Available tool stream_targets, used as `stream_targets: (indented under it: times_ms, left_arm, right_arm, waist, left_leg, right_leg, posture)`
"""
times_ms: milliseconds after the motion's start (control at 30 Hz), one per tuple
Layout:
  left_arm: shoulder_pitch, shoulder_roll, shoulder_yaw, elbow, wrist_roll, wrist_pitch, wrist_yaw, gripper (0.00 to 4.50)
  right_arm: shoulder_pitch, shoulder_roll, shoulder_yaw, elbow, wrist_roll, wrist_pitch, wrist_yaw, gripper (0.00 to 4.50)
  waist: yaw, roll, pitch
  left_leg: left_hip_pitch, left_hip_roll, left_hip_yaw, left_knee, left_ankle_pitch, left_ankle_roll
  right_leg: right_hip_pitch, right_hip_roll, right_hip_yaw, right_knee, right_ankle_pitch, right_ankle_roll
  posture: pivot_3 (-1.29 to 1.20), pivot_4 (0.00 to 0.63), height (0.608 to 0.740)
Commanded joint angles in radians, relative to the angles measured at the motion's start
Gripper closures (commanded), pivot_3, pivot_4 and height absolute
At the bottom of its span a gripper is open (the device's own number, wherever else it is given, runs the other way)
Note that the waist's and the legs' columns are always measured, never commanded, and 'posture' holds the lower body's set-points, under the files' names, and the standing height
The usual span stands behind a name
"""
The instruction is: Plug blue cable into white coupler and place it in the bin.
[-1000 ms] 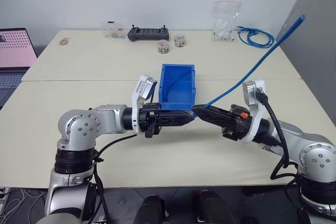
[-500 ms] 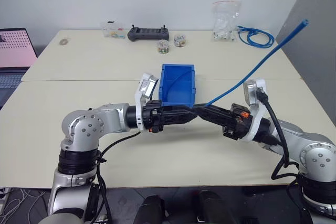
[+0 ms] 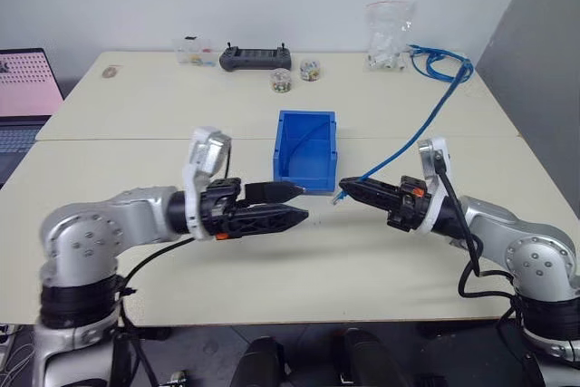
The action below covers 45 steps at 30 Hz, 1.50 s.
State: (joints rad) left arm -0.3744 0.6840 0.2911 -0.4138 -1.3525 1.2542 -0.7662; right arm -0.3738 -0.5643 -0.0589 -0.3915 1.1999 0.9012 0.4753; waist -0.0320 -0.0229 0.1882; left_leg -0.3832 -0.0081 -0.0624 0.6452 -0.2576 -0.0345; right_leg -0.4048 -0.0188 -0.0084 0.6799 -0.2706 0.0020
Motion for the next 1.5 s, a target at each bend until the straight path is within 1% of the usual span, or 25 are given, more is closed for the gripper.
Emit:
stream_targets:
  times_ms: [33, 100, 167, 300, 433, 533, 667, 933, 1033, 1267, 1500]
  left_arm:
    - [0.15, -0.002, 0.029, -0.124, 0.094, -0.09, 0.105, 0.0]
    - [0.222, -0.106, 0.036, -0.149, 0.215, -0.192, 0.289, 0.0]
    - [0.286, -0.2, 0.02, -0.171, 0.395, -0.308, 0.46, 0.0]
    - [0.391, -0.34, -0.003, -0.169, 0.686, -0.48, 0.711, 0.0]
    - [0.405, -0.462, 0.014, -0.073, 0.91, -0.585, 0.949, 0.0]
    - [0.355, -0.52, 0.024, 0.002, 1.008, -0.663, 1.044, 0.0]
    - [0.262, -0.545, 0.022, 0.101, 1.084, -0.711, 1.097, 0.0]
    - [0.102, -0.612, 0.038, 0.306, 1.15, -0.778, 1.183, 0.0]
    - [0.06, -0.634, 0.049, 0.359, 1.17, -0.812, 1.22, 0.0]
    - [-0.022, -0.648, 0.066, 0.476, 1.209, -0.886, 1.278, 0.0]
    - [-0.056, -0.653, 0.079, 0.533, 1.226, -0.91, 1.315, 0.0]
  right_arm:
    - [-0.02, 0.007, -0.019, 0.002, -0.022, -0.021, 0.032, 4.44]
    - [-0.021, 0.007, -0.016, 0.009, -0.036, -0.021, 0.042, 4.44]
    - [-0.023, 0.009, -0.013, 0.017, -0.054, -0.02, 0.053, 4.44]
    - [-0.035, 0.018, -0.001, 0.034, -0.089, -0.02, 0.071, 4.45]
    - [-0.054, 0.034, 0.005, 0.051, -0.117, -0.016, 0.087, 4.45]
    - [-0.067, 0.041, 0.008, 0.057, -0.131, -0.01, 0.1, 4.45]
    - [-0.082, 0.041, 0.009, 0.061, -0.144, -0.007, 0.113, 4.45]
    - [-0.096, 0.037, 0.004, 0.066, -0.162, -0.001, 0.13, 4.45]
    - [-0.099, 0.032, 0.001, 0.067, -0.163, 0.004, 0.135, 4.45]
    - [-0.098, 0.024, 0.0, 0.064, -0.165, 0.01, 0.144, 4.45]
    - [-0.099, 0.023, 0.0, 0.062, -0.164, 0.016, 0.145, 4.45]
  waist:
    - [0.003, 0.0, 0.0]
    - [0.006, 0.0, 0.0]
    - [0.011, 0.0, 0.0]
    - [0.018, 0.0, 0.0]
    - [0.026, 0.0, 0.0]
    - [0.031, 0.0, -0.001]
    - [0.033, -0.001, -0.001]
    - [0.032, -0.001, -0.001]
    - [0.032, -0.001, -0.001]
    - [0.032, -0.002, -0.001]
    - [0.032, -0.002, -0.001]
  left_leg:
    - [0.0, 0.0, 0.0, 0.0, 0.0, 0.0]
    - [0.0, 0.0, 0.0, 0.0, 0.0, 0.0]
    - [0.001, -0.001, 0.0, 0.0, 0.0, 0.0]
    - [0.0, 0.0, 0.0, 0.0, 0.0, 0.0]
    - [0.0, -0.001, 0.001, 0.0, 0.0, 0.0]
    - [-0.001, -0.001, 0.001, 0.001, 0.0, 0.0]
    - [-0.002, -0.001, 0.001, 0.001, 0.0, 0.0]
    - [-0.002, -0.001, 0.005, 0.001, 0.0, 0.0]
    - [-0.002, -0.001, 0.005, 0.001, 0.0, 0.0]
    - [-0.002, -0.001, 0.006, 0.001, 0.0, 0.0]
    - [-0.002, -0.001, 0.007, 0.001, 0.0, 0.0]
  right_leg:
    - [0.0, 0.0, 0.0, 0.0, 0.0, 0.0]
    - [0.0, 0.0, 0.0, 0.0, 0.0, 0.0]
    - [0.001, -0.001, 0.0, 0.0, 0.0, 0.0]
    - [0.0, -0.001, 0.0, -0.001, 0.001, 0.0]
    - [0.0, -0.001, 0.001, -0.001, 0.001, 0.0]
    - [0.0, -0.001, 0.0, -0.001, 0.001, 0.001]
    - [0.0, -0.001, -0.001, -0.002, 0.001, 0.001]
    - [0.0, -0.001, -0.001, -0.002, 0.002, 0.001]
    - [0.0, -0.001, -0.001, -0.002, 0.002, 0.001]
    - [0.0, -0.001, -0.001, -0.002, 0.002, 0.002]
    - [0.0, -0.001, -0.001, -0.002, 0.002, 0.002]
  posture:
    - [0.0, 0.15, 0.74]
    - [0.0, 0.15, 0.74]
    - [0.0, 0.15, 0.74]
    - [0.0, 0.15, 0.74]
    - [0.0, 0.15, 0.74]
    - [0.0, 0.15, 0.74]
    - [0.0, 0.15, 0.74]
    - [0.0, 0.15, 0.74]
    - [0.0, 0.15, 0.74]
    - [0.0, 0.15, 0.74]
    - [0.0, 0.15, 0.74]
